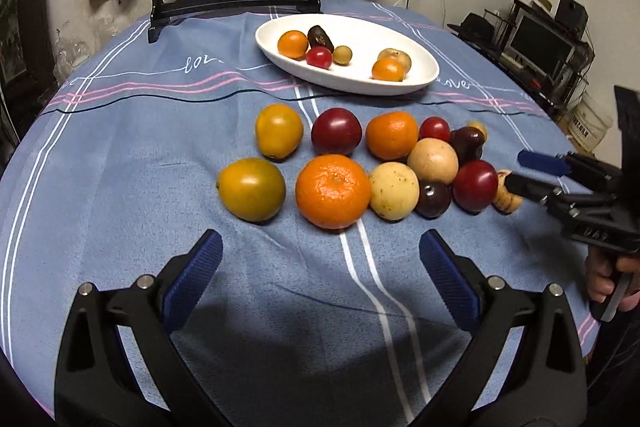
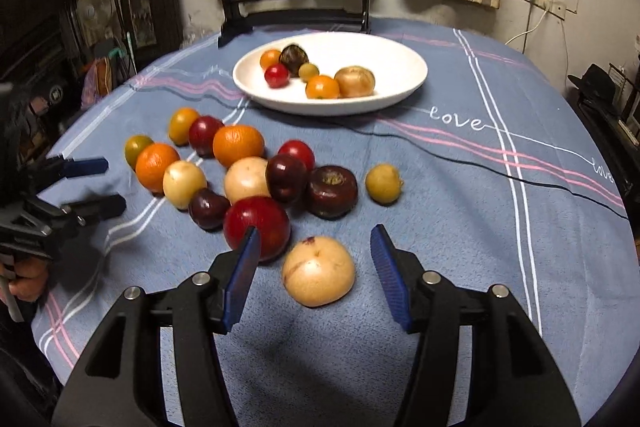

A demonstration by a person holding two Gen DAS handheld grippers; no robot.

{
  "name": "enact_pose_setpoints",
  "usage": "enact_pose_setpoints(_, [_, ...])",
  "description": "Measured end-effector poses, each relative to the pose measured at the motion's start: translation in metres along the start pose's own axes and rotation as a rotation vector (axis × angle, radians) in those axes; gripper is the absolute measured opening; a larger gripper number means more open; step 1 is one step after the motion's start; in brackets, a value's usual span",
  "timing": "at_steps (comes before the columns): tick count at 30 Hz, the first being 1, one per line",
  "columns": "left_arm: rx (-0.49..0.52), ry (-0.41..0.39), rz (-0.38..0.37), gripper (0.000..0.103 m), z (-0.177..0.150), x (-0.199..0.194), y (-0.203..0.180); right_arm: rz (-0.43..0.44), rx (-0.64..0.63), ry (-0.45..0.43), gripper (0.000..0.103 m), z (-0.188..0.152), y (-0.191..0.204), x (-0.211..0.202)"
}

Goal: Organize fruits
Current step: 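Withdraw both tools from the plate back over the fruit pile, then grasp the large pale pinkish fruit with the right tool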

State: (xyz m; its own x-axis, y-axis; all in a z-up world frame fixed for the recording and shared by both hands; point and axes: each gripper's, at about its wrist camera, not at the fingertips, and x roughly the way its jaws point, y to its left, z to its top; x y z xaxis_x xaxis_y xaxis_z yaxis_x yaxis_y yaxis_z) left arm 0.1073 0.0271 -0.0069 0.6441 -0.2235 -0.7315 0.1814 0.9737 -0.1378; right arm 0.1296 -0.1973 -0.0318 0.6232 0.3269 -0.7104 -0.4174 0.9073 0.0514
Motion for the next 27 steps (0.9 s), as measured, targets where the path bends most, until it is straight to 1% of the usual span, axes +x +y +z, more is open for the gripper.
enact_pose_setpoints(3, [-0.014,0.001,-0.003,0.1,0.001,0.0,0.003,-0.003,-0.015,0.019,0.058,-0.001,0.002,0.003])
enact_pose_setpoints(7, [-0.019,0.001,-0.01,0.1,0.002,0.001,0.003,0.007,-0.002,0.028,0.058,-0.002,-0.002,0.004])
enact_pose_setpoints(10, [-0.021,0.003,-0.012,0.1,0.002,0.001,0.003,-0.013,-0.01,0.043,0.058,-0.005,0.0,0.003])
enact_pose_setpoints(14, [-0.025,0.01,-0.015,0.1,0.002,0.002,0.002,-0.008,-0.024,0.027,0.058,-0.007,0.002,-0.003])
enact_pose_setpoints(16, [-0.023,0.011,-0.016,0.1,0.002,0.002,0.001,-0.018,-0.016,0.043,0.058,-0.008,0.001,0.0])
enact_pose_setpoints(19, [-0.025,0.01,-0.016,0.1,0.002,0.002,0.002,-0.023,-0.01,0.07,0.052,-0.008,-0.001,0.005])
enact_pose_setpoints(21, [-0.027,0.01,-0.016,0.1,0.003,0.003,0.002,-0.025,-0.011,0.085,0.05,-0.008,-0.001,0.007])
enact_pose_setpoints(27, [-0.027,0.011,-0.016,0.1,0.003,0.003,0.003,-0.038,-0.027,0.113,0.049,-0.008,0.002,0.013])
